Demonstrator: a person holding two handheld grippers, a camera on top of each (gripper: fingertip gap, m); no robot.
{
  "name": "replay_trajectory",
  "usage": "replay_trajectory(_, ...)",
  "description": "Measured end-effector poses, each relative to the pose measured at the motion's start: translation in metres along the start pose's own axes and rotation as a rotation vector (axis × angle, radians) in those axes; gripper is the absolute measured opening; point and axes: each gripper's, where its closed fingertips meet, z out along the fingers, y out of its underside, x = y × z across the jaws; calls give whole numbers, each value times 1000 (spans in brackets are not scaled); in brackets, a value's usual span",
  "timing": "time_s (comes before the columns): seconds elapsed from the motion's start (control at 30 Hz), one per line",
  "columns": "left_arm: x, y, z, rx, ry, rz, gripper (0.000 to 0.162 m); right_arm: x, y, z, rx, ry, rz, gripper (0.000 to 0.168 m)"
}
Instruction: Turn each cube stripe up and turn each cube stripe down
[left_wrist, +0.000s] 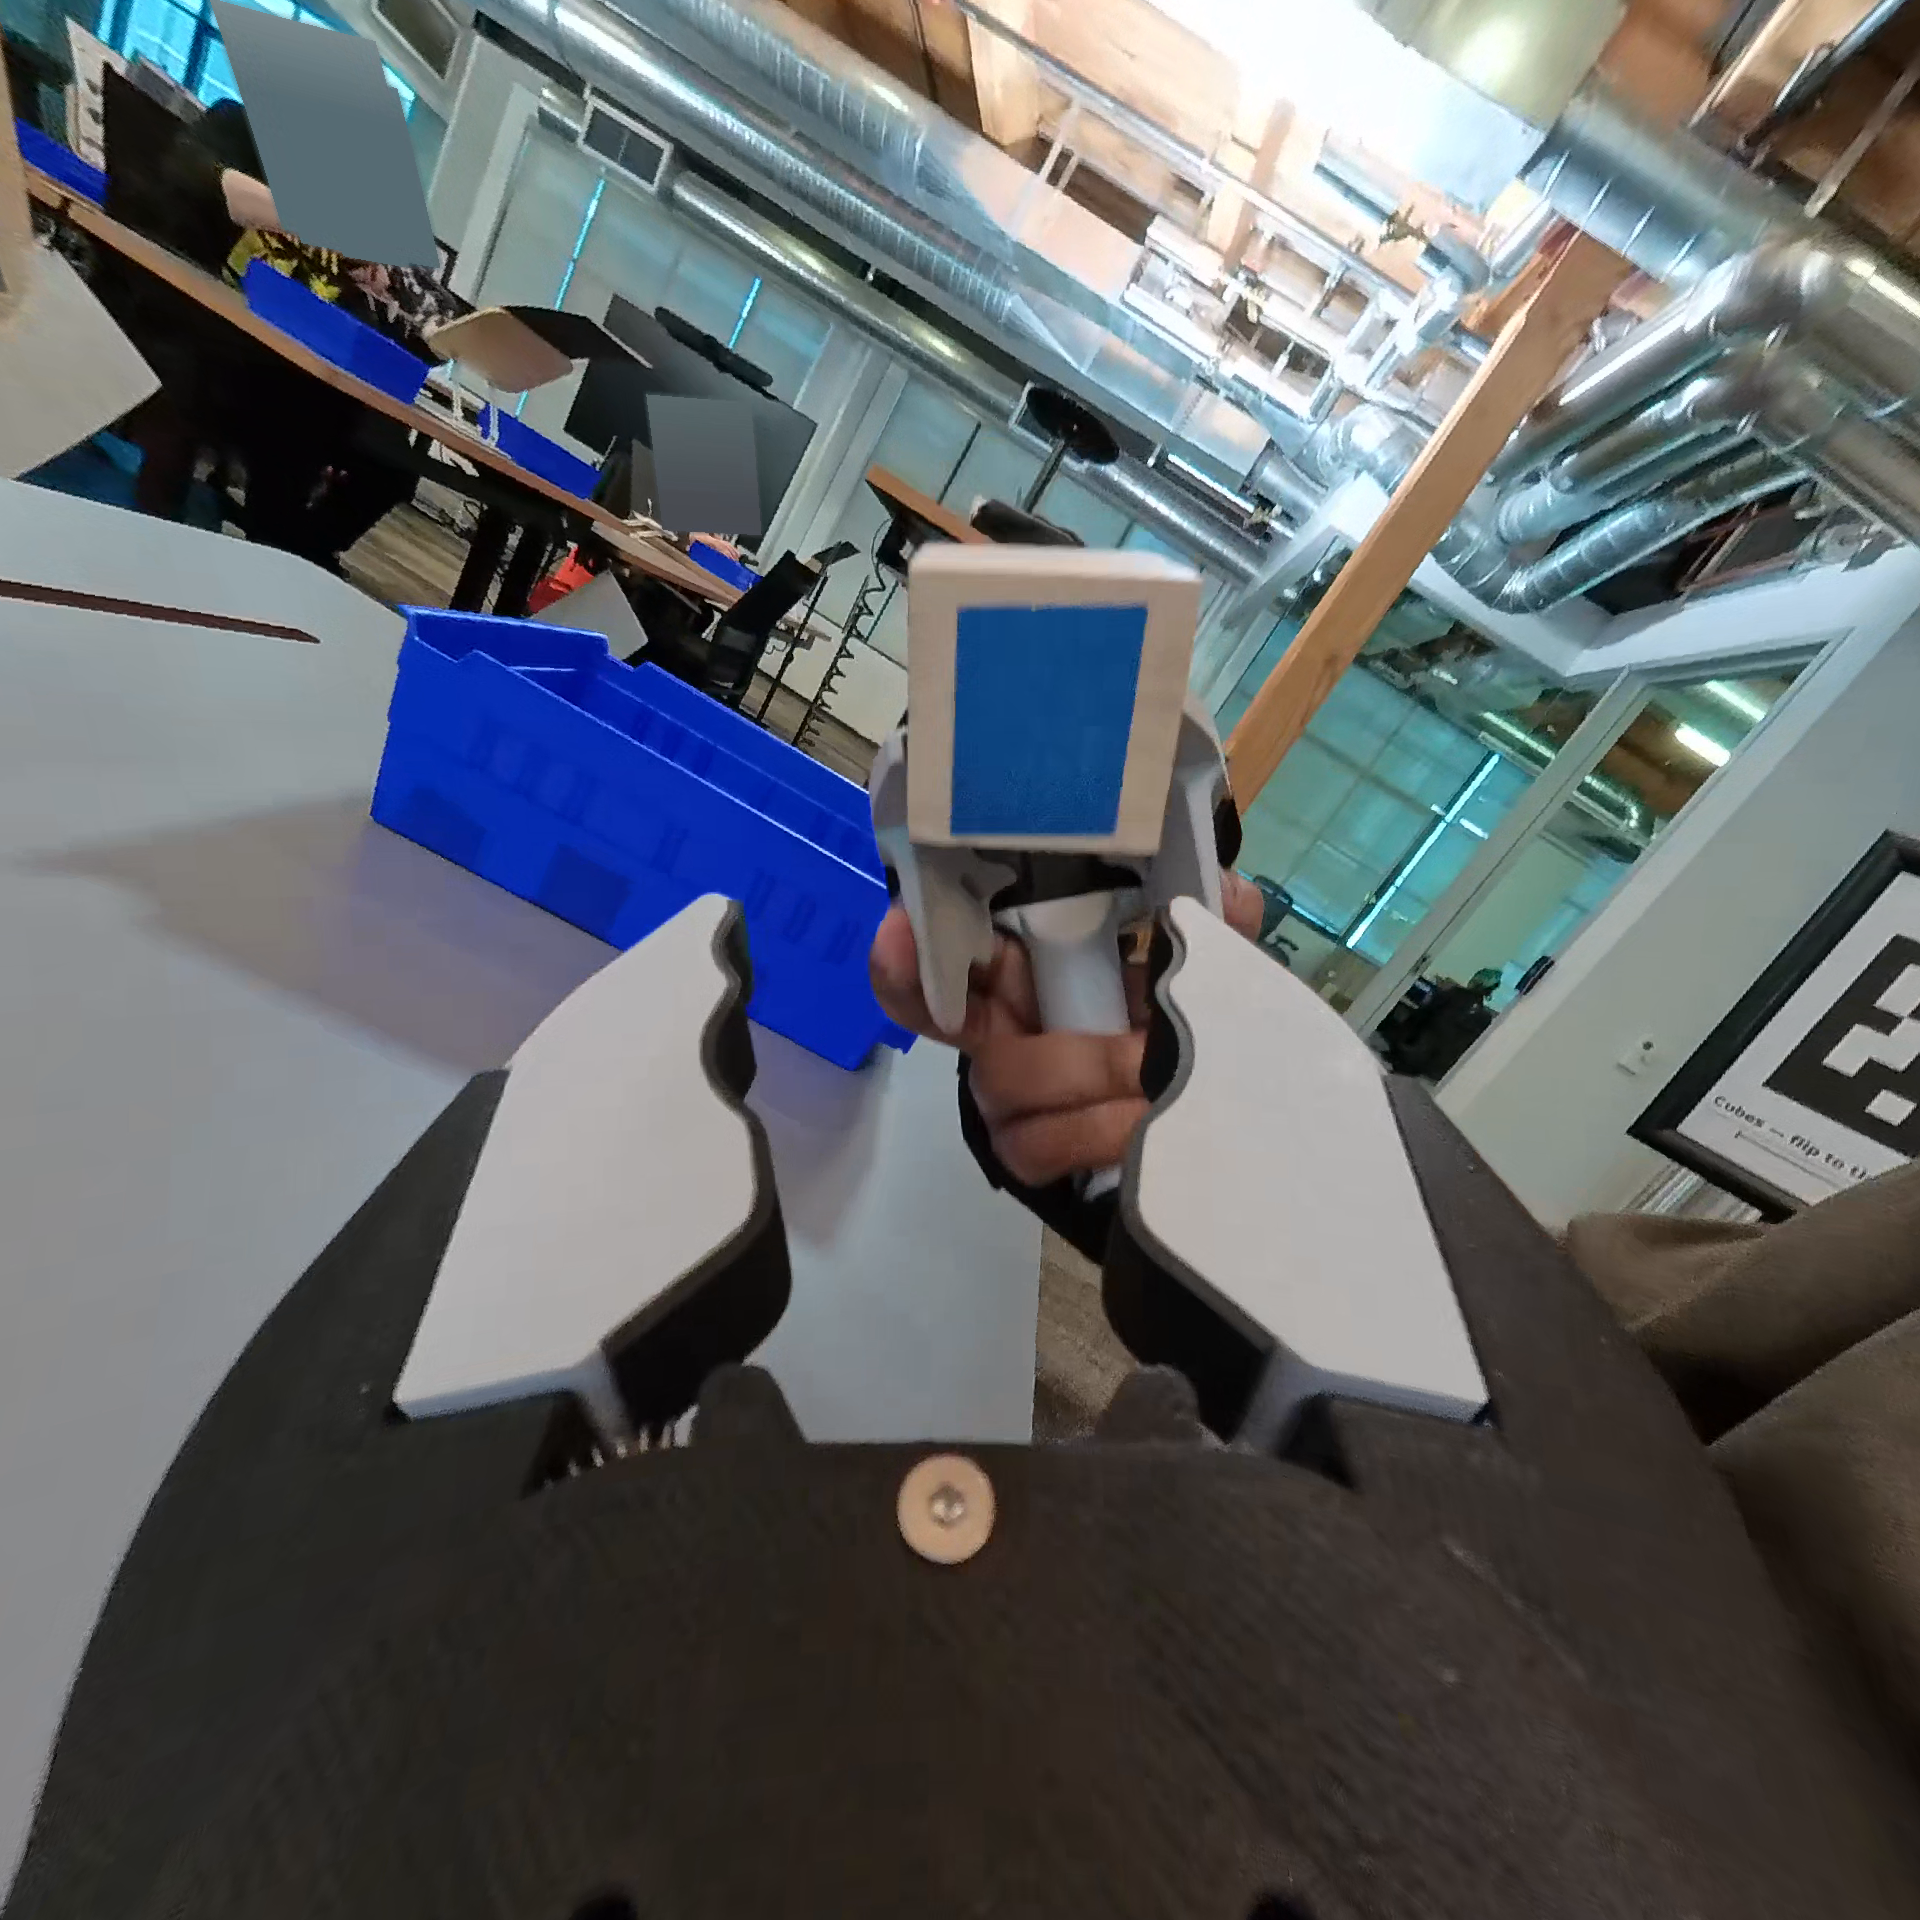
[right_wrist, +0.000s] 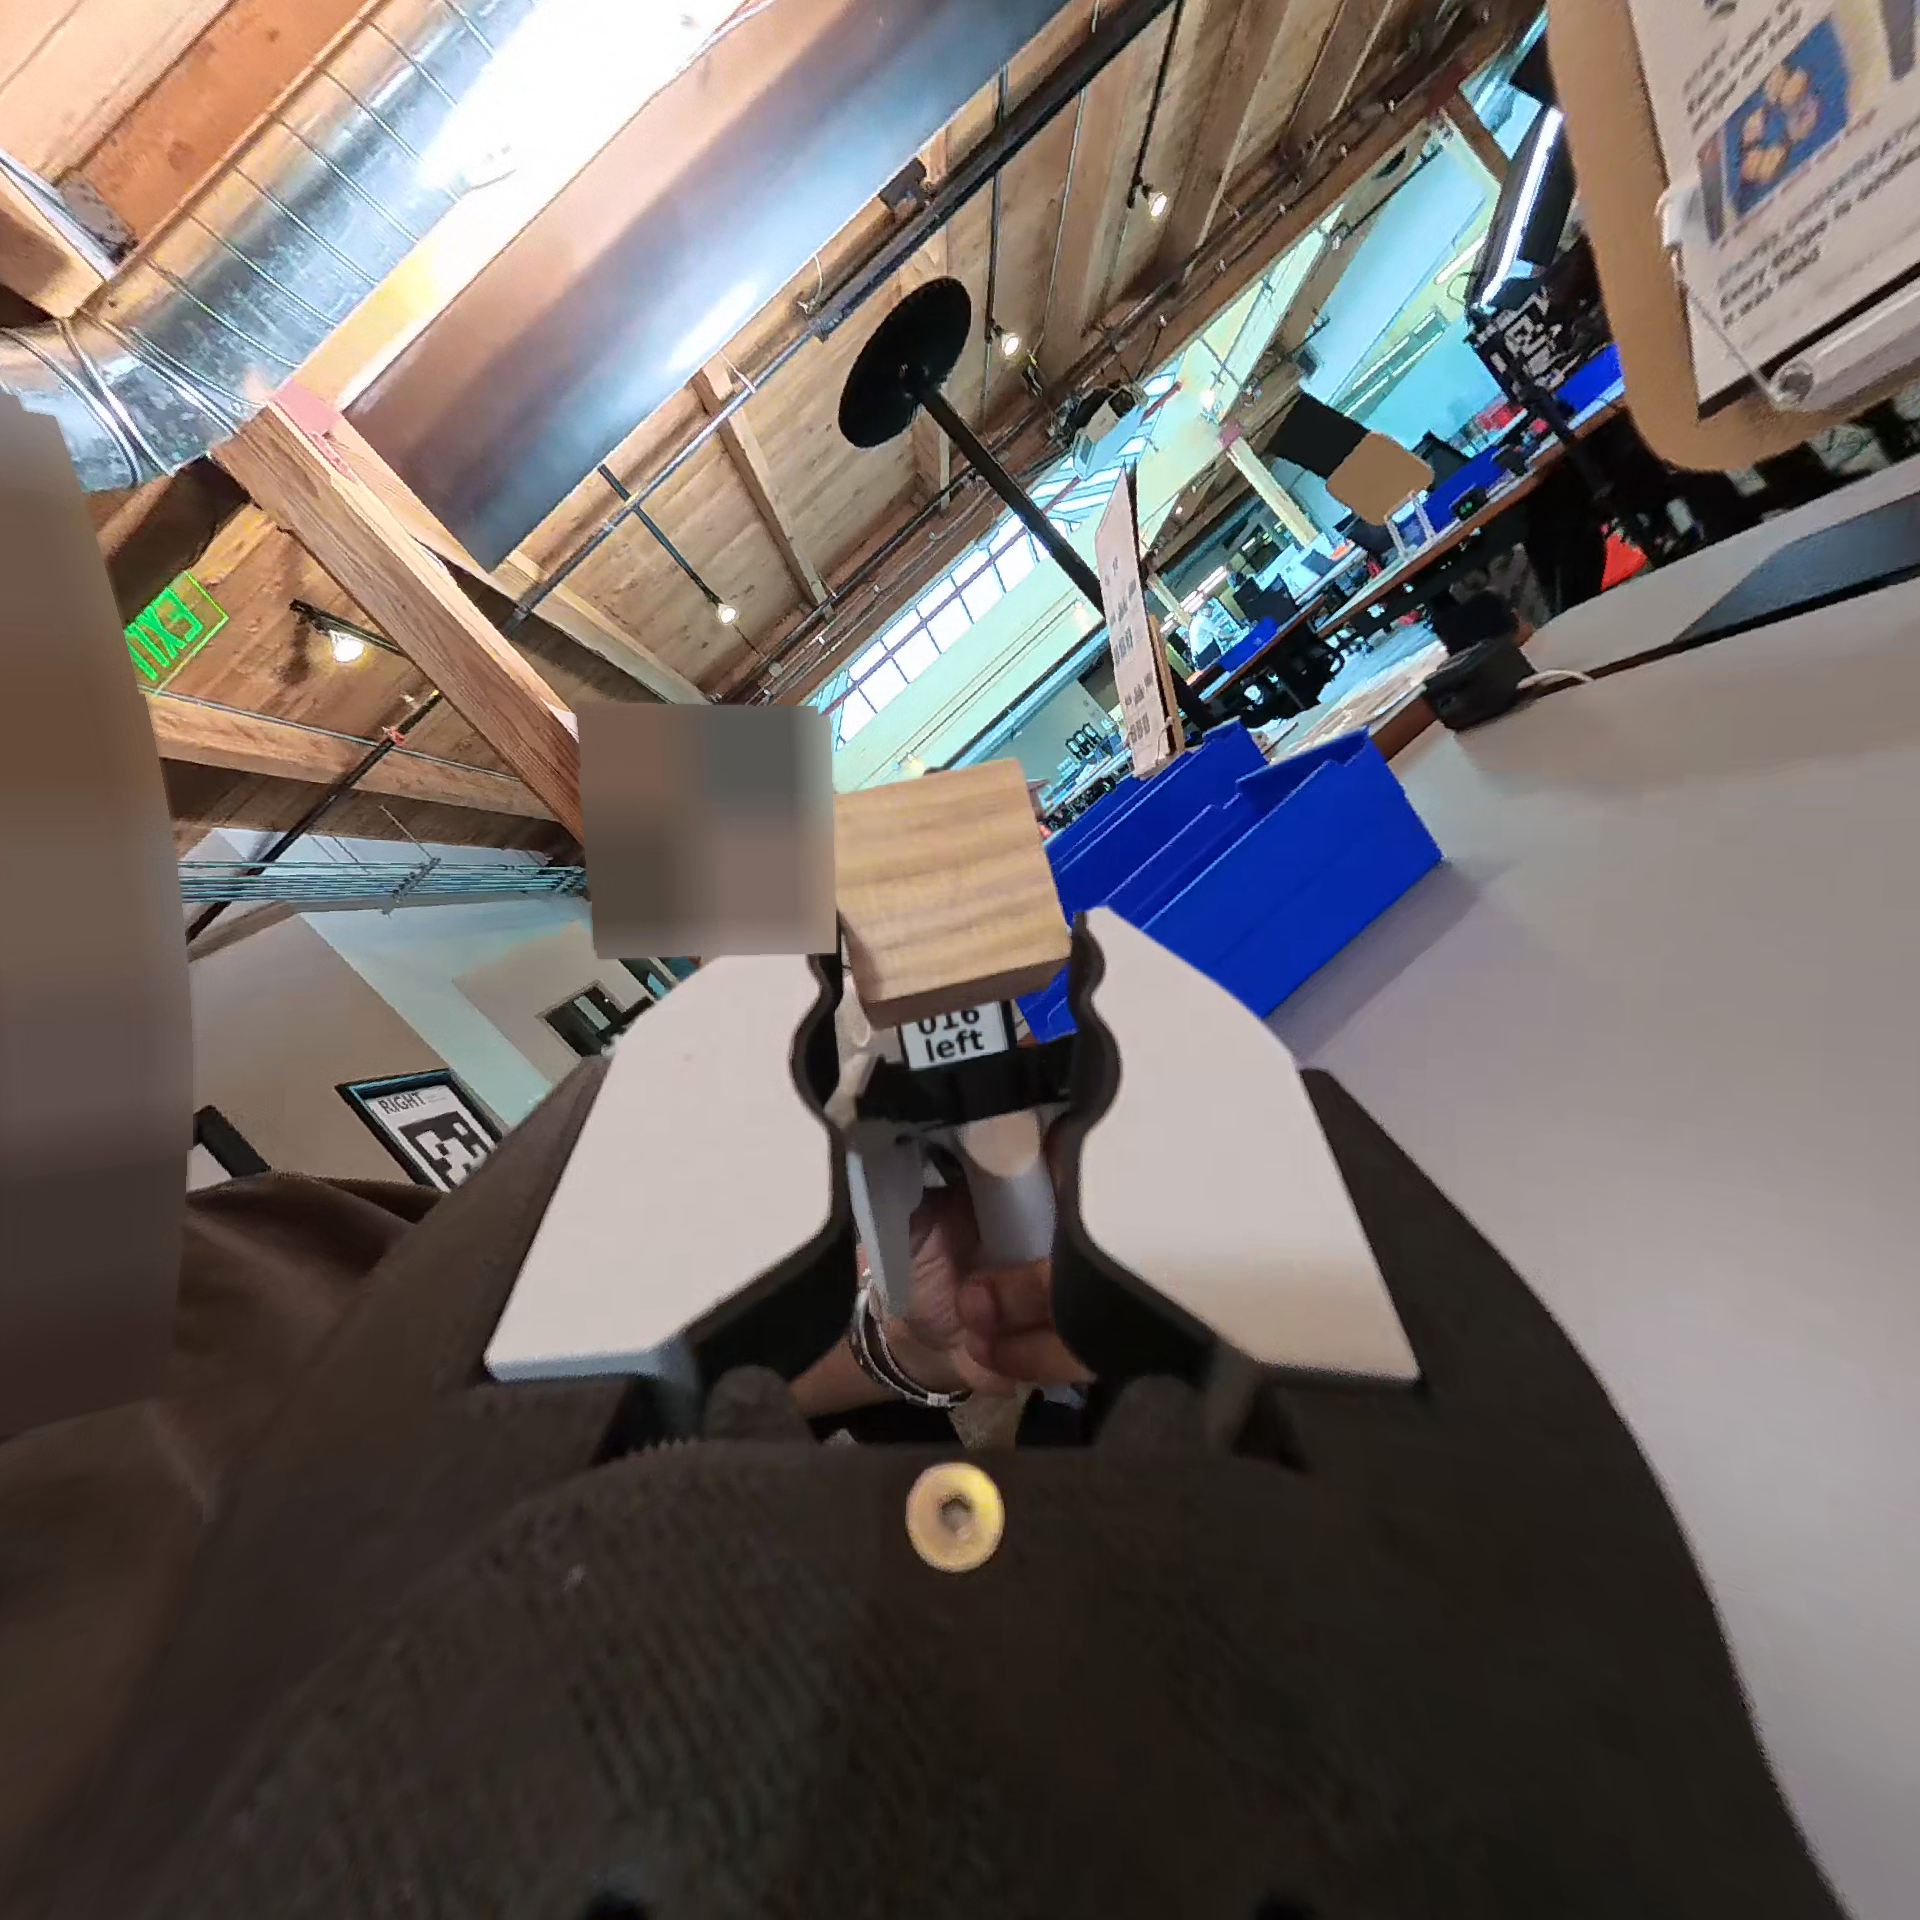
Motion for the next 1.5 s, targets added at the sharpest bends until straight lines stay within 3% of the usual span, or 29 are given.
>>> replay_trajectory(0.13,-3,-9,-6,42,6,-25,60,5,6,0,-12,21,-7,42)
replay_trajectory(0.27,2,-14,-9,63,25,7,36,9,7,-4,-14,22,12,42)
replay_trajectory(0.5,12,-13,-8,65,100,-37,52,8,6,-7,-6,11,19,42)
replay_trajectory(0.67,7,-11,-6,59,67,-52,62,4,13,-3,-29,-15,24,42)
replay_trajectory(0.73,7,-12,-6,60,68,-56,61,4,19,0,-57,-10,16,42)
replay_trajectory(0.83,9,-15,-9,72,83,-44,44,7,22,1,-63,0,23,42)
replay_trajectory(1.03,-1,-14,-10,18,55,-20,45,20,23,-3,-113,73,2,45)
replay_trajectory(1.17,-31,-10,-16,-108,-120,189,45,41,14,-21,-207,267,-198,60)
replay_trajectory(1.33,-65,-3,-24,-311,-440,791,45,59,4,-32,-242,501,-466,62)
replay_trajectory(1.5,-55,21,-13,-398,-409,903,45,64,36,-21,-418,531,-655,71)
